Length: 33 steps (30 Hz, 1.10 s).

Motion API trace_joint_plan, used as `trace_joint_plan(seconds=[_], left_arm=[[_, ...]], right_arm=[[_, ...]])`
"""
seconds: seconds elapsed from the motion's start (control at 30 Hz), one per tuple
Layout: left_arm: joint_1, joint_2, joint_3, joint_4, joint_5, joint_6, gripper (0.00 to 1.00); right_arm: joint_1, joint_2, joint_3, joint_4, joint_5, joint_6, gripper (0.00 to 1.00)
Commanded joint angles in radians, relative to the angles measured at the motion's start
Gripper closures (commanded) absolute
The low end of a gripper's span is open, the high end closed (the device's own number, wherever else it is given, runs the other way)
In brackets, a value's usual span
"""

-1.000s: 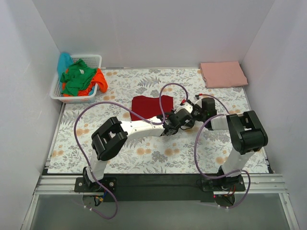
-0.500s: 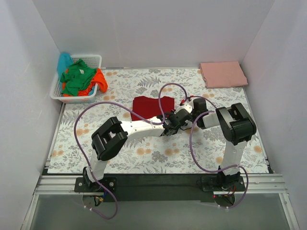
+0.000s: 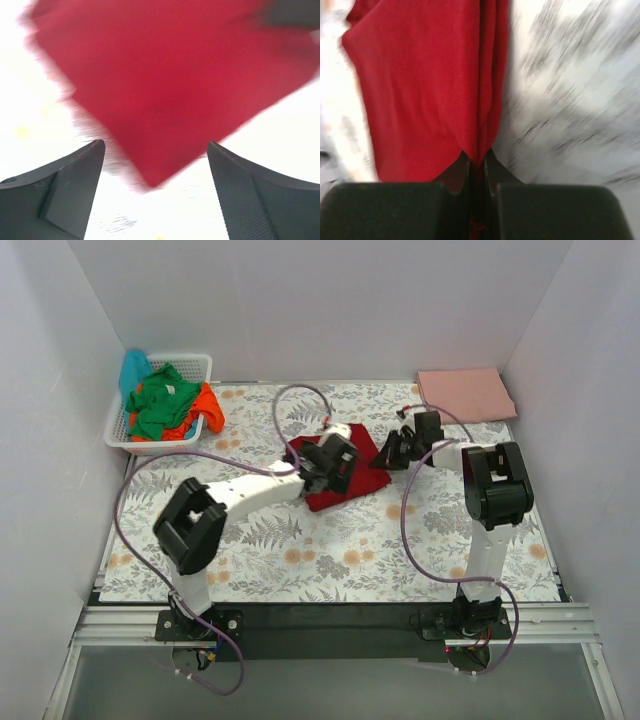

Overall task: Fold and stack the t-shirts
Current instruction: Neatly place the folded tshirt to the corner

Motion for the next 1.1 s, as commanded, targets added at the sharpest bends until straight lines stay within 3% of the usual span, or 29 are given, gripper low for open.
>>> trace_joint_plan(seconds=[0.0, 0.2, 0.5, 1.07], left_arm=[[0.216, -0.209, -0.104, -0.042, 0.029, -0.092, 0.16], [0.411, -0.298, -0.311, -0.004, 0.077, -0.158, 0.14], [0.454, -0.389, -0.483, -0.077, 0.029, -0.278, 0.12], [0.456, -0.327, -0.503, -0.125, 0.112, -0.315, 0.12]], right_arm=[[-0.033, 0.039, 0.240, -0.345, 0.223, -0.402, 0.99], [-0.068, 0.152, 0.639, -0.533, 0.535, -0.629, 0.99], [-0.121, 0.364, 1.067, -0.538, 0.736, -0.760, 0.99], [-0.154, 0.349, 1.124, -0.374, 0.925, -0.903, 0.99]])
